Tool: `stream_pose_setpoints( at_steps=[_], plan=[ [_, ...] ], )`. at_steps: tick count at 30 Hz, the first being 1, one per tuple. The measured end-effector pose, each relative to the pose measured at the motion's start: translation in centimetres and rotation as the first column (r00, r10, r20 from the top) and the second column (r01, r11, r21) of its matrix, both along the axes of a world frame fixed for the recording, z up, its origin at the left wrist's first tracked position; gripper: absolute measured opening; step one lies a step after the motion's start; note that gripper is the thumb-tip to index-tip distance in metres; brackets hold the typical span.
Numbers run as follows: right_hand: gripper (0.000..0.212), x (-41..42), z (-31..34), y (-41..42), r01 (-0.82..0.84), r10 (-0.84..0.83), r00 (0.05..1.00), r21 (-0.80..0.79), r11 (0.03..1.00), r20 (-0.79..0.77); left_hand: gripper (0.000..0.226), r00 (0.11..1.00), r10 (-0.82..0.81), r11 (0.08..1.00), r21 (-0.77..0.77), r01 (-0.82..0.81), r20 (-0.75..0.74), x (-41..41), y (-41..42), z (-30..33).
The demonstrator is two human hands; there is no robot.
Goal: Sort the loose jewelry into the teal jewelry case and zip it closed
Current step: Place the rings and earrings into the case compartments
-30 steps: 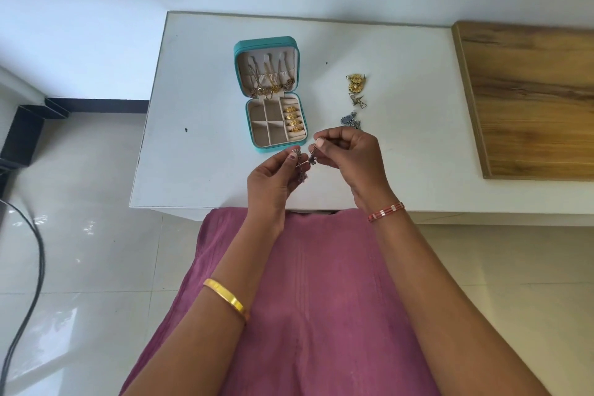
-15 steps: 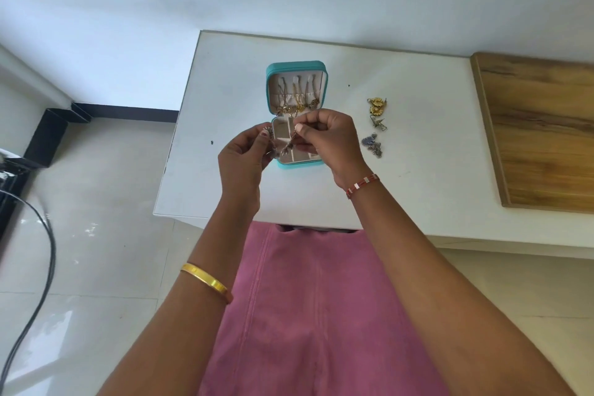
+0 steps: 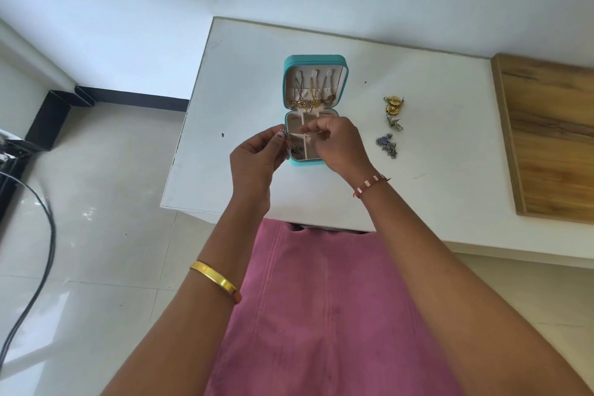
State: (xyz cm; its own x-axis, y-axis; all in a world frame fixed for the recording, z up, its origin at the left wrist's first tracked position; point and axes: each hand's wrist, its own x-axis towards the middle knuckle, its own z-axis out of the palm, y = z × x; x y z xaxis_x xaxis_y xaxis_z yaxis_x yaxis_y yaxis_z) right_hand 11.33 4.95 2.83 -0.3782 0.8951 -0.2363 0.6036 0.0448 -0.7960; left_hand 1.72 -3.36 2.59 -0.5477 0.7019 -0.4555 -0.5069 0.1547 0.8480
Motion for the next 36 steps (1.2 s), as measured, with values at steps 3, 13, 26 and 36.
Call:
stream_pose_setpoints(
  at_steps=[3, 13, 26, 36],
  plan=[
    [0.025, 0.5, 0.3, -0.7, -0.049, 0.048, 0.998, -0.014, 0.999, -0.029, 0.017, 1.0, 0.004, 1.0, 0.004, -0.004, 0.017, 0.2, 0.2, 0.1],
    [0.021, 0.5, -0.3, 0.1, 0.053, -0.054, 0.997, -0.013, 0.999, -0.05, 0.016, 1.0, 0.005, 1.0, 0.009, -0.005, 0.003, 0.3, 2.0, 0.5],
    [0.019, 3.0, -1.7, 0.4, 0.193, -0.201, 0.971, -0.065, 0.979, -0.134, 0.024, 0.956, -0.076, 0.972, -0.236, 0.007, -0.283, 0.4, 2.9, -1.3],
    [0.016, 9.7, -3.8, 1.2, 0.523, -0.518, 0.85, 0.027, 0.852, -0.101, 0.018, 0.98, -0.154, 0.979, -0.154, 0.135, -0.123, 5.4, 2.2, -0.4]
  ],
)
